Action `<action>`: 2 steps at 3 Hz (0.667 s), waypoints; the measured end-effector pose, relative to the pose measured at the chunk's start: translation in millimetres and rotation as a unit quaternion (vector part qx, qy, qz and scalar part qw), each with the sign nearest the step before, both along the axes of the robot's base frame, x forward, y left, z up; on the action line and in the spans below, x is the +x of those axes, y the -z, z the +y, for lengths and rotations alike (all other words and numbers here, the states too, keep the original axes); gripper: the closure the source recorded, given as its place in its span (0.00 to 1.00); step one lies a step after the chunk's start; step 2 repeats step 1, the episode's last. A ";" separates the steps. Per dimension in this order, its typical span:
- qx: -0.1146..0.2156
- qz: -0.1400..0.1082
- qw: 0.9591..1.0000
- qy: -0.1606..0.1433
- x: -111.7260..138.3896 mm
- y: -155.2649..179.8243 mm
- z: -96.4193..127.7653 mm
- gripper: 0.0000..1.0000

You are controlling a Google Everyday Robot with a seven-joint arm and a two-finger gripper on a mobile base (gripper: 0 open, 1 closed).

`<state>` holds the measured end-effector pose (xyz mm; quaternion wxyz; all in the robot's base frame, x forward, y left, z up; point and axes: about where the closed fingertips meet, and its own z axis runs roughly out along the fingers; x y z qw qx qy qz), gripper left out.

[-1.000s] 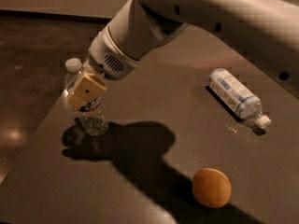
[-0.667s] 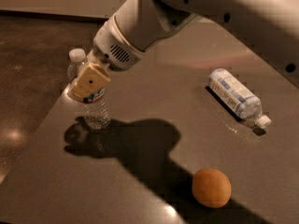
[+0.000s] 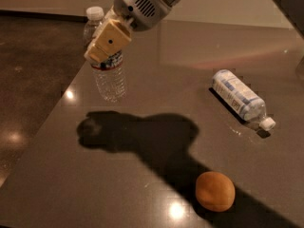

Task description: Pick water bottle

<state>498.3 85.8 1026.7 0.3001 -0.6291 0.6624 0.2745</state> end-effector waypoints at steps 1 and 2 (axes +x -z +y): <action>0.000 -0.002 1.000 -0.001 -0.4 -3.5 -1.0 1.00; 0.000 -0.002 1.000 -0.001 -0.4 -3.5 -1.0 1.00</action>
Offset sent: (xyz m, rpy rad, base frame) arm 0.0000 0.0000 0.0000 0.0000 0.0000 0.0000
